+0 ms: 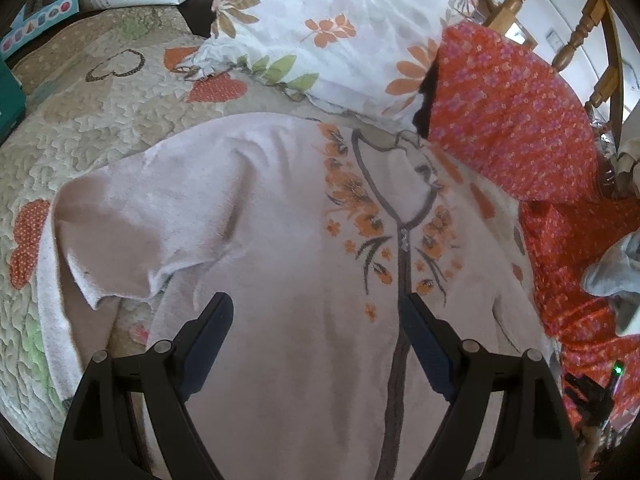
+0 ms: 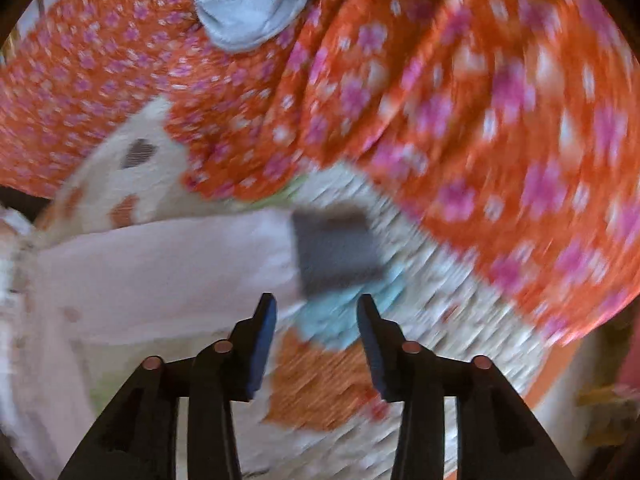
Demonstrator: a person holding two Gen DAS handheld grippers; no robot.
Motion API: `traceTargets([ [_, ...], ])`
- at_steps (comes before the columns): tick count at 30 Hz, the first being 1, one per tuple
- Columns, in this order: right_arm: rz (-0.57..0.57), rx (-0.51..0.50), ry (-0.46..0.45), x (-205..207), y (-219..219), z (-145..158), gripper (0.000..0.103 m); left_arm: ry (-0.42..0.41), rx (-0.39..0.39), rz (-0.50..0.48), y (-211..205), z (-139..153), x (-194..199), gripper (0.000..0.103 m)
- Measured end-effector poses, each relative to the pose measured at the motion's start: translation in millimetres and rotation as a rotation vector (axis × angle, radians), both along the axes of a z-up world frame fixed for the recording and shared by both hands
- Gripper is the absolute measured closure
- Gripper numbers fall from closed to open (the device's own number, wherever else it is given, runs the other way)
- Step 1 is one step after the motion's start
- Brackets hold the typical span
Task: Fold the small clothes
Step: 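Close the right tool on the grey knit sleeve cuff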
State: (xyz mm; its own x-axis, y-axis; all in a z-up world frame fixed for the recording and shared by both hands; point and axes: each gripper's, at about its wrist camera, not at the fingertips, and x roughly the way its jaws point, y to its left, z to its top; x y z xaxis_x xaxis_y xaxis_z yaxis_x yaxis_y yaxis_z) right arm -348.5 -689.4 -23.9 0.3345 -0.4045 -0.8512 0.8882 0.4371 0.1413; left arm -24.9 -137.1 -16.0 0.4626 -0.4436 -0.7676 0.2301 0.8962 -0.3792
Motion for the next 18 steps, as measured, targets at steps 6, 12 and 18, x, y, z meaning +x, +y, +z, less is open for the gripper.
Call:
traceTargets([
  [6, -0.021, 0.137, -0.077, -1.4, 0.7, -47.0, 0.047, 0.007, 0.044, -0.008, -6.3, -8.2, -1.1, 0.018],
  [12, 0.034, 0.122, -0.092, 24.4, 15.2, -54.7, 0.047, -0.01, 0.101, -0.006, -7.8, -12.2, -0.3, 0.018],
  [18, 0.073, 0.096, -0.096, 50.2, 33.2, -53.4, 0.042, -0.073, 0.16, -0.022, -16.4, -10.1, -13.6, 0.018],
])
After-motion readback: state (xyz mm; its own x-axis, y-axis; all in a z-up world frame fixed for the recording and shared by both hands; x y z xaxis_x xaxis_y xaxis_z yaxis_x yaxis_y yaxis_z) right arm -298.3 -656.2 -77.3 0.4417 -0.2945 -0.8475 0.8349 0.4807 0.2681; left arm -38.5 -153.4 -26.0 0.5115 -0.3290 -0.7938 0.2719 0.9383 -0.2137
